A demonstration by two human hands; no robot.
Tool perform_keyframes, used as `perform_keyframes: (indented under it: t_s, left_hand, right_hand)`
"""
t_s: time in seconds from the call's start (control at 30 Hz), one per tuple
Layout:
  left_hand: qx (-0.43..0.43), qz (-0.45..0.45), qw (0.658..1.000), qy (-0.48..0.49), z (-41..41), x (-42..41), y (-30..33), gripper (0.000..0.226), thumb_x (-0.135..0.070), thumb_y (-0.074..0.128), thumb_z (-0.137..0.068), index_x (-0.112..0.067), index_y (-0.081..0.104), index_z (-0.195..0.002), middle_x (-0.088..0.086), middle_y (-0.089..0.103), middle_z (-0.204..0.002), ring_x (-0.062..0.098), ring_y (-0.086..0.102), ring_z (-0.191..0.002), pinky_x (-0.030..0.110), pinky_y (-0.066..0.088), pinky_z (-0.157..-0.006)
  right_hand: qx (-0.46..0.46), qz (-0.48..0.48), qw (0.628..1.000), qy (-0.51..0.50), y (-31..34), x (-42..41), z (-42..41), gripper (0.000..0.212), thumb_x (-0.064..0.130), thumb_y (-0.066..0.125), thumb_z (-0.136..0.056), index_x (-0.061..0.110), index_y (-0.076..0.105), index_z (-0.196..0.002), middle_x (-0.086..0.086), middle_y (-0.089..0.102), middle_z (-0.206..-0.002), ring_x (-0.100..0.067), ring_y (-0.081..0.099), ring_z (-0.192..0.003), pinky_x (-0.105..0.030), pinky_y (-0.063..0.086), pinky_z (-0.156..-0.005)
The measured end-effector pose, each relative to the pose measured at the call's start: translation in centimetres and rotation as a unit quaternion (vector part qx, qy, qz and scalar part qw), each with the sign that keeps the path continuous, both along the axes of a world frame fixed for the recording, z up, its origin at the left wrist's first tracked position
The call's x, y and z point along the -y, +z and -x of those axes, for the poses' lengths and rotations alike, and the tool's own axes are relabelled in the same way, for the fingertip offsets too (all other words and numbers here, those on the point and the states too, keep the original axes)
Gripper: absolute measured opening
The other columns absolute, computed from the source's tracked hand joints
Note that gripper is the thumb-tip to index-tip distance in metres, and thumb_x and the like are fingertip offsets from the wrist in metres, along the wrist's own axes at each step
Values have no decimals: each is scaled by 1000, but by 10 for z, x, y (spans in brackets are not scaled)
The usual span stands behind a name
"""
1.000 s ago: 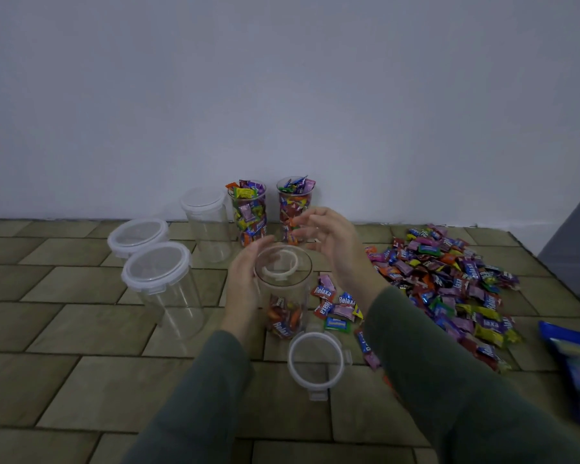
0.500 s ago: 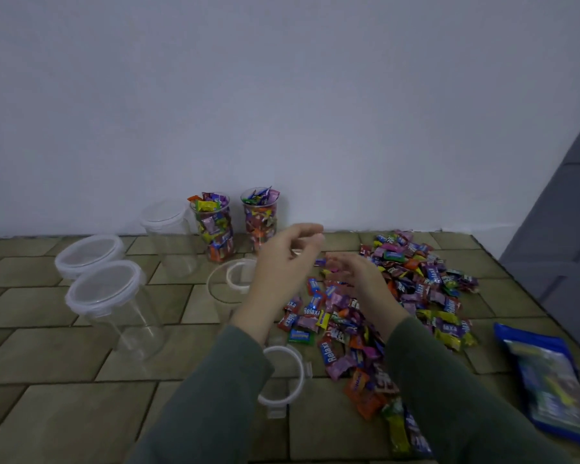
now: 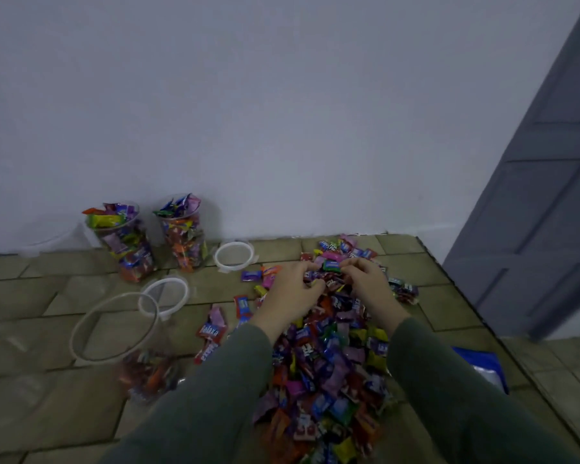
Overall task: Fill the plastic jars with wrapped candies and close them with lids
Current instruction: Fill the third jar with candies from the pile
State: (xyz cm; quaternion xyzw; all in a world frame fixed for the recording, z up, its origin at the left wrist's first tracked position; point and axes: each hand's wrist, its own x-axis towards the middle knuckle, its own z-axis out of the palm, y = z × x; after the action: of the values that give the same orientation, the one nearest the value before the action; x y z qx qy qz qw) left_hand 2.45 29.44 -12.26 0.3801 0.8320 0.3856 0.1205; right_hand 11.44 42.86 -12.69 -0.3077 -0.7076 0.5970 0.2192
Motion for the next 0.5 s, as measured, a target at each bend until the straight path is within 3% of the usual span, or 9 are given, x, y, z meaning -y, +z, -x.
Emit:
perform_keyframes:
  t_s: [0.07, 0.17, 0.23, 0.33, 0.5]
  left_hand:
    - [-18, 19, 1000, 0, 5, -22, -6, 40, -34, 58, -92, -17, 58, -129, 0, 54, -129, 15, 49, -121, 32, 41, -102]
    - [-52, 44, 997, 23, 9, -53, -11, 41, -39, 55, -93, -18, 56, -129, 2, 50, -129, 21, 45, -122, 33, 38, -103]
    - [-79, 63, 994, 38, 11, -73, -15, 45, -44, 51, -94, -20, 50, -132, 3, 44, -133, 24, 38, -126, 34, 33, -103]
    - [-109, 91, 988, 64, 15, -99, -23, 60, -51, 45, -95, -18, 36, -144, 6, 34, -146, 27, 29, -133, 40, 30, -108]
    - [-111, 164, 977, 76, 26, -120, -40, 72, -60, 39, -94, -23, 18, -152, 4, 21, -155, 28, 20, -140, 45, 22, -112]
  right_hand:
    - [16, -46, 999, 2, -3, -19, 5, 13, 14, 54, -94, 15, 61, -83, -1, 59, -83, -16, 54, -75, -30, 45, -64]
    - [37, -87, 995, 12, -6, -46, 19, 16, 12, 55, -91, 22, 60, -80, -1, 61, -83, -19, 57, -79, -38, 49, -74]
    - [59, -140, 988, 14, -8, -64, 32, 18, 10, 56, -90, 24, 58, -78, 2, 56, -82, -17, 54, -78, -31, 46, -69]
    - [128, -276, 952, 21, -18, -92, 54, 10, 16, 59, -89, 17, 63, -98, -1, 51, -105, -18, 50, -102, -22, 36, -84]
    - [181, -352, 911, 117, -39, -125, 76, 43, 37, 56, -93, 15, 53, -129, -3, 38, -139, -19, 39, -128, -29, 31, -107]
